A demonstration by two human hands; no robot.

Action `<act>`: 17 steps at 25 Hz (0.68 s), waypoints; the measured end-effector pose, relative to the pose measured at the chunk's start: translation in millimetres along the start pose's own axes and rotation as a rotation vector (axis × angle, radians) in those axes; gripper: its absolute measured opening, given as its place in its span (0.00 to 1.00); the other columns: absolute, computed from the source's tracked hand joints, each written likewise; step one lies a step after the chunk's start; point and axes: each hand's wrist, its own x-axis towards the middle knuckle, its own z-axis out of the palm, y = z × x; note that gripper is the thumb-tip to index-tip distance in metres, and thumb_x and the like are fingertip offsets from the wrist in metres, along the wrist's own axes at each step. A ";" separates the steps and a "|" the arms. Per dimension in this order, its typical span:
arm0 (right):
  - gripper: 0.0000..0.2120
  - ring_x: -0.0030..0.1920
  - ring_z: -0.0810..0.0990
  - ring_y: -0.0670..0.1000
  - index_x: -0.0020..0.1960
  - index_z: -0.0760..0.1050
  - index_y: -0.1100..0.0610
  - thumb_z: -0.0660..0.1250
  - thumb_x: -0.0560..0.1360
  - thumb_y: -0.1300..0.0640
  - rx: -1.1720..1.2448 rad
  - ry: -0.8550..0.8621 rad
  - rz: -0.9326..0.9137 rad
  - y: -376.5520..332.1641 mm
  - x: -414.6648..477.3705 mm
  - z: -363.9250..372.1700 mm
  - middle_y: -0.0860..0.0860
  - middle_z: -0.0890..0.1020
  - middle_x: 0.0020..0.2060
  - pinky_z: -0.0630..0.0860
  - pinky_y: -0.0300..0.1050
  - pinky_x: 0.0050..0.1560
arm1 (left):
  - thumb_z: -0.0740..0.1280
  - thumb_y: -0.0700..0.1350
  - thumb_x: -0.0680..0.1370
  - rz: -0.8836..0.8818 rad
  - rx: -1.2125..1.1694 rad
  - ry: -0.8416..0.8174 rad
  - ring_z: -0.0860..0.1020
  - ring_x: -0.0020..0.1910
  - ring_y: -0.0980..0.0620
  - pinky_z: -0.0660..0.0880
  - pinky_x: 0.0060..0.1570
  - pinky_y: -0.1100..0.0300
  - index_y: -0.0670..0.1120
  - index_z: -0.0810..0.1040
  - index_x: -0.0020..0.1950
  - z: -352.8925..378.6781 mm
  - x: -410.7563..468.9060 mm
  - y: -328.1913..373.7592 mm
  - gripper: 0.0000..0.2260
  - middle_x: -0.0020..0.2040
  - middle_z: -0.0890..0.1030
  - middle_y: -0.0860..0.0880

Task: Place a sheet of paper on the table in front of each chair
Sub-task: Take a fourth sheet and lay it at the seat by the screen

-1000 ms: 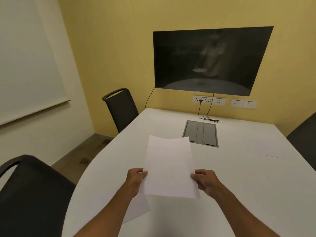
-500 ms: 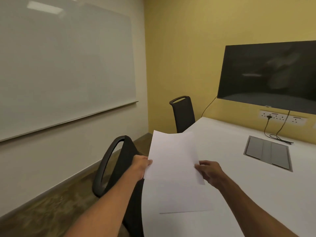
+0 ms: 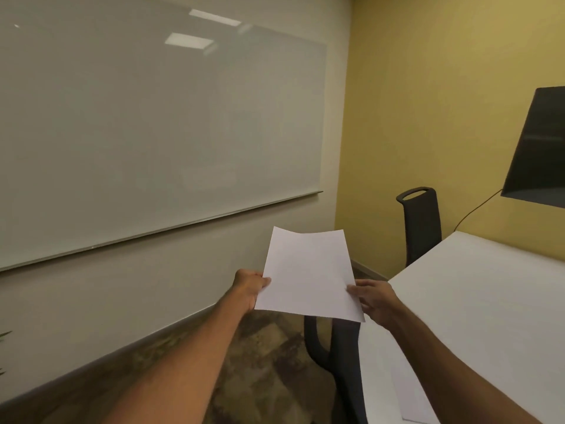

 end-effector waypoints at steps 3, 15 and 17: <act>0.12 0.53 0.80 0.59 0.56 0.76 0.67 0.70 0.73 0.66 -0.017 -0.044 -0.011 -7.8 31.1 43.4 0.59 0.79 0.55 0.79 0.54 0.51 | 0.66 0.30 0.75 -0.018 -0.036 0.037 0.80 0.48 0.40 0.77 0.51 0.49 0.29 0.77 0.57 -30.9 37.1 0.2 0.11 0.57 0.80 0.35; 0.10 0.58 0.79 0.62 0.53 0.75 0.67 0.70 0.72 0.69 0.031 0.068 0.011 -47.1 226.5 126.5 0.62 0.79 0.58 0.77 0.57 0.61 | 0.67 0.31 0.75 -0.049 -0.003 -0.052 0.79 0.58 0.36 0.77 0.51 0.49 0.31 0.75 0.62 -28.6 267.0 55.5 0.15 0.60 0.79 0.35; 0.11 0.57 0.80 0.61 0.53 0.75 0.67 0.70 0.72 0.71 0.067 0.101 0.022 -55.3 255.4 128.0 0.63 0.80 0.57 0.78 0.54 0.58 | 0.67 0.31 0.76 -0.054 0.015 -0.086 0.79 0.58 0.36 0.77 0.51 0.49 0.32 0.74 0.64 -18.0 303.4 65.8 0.16 0.61 0.79 0.36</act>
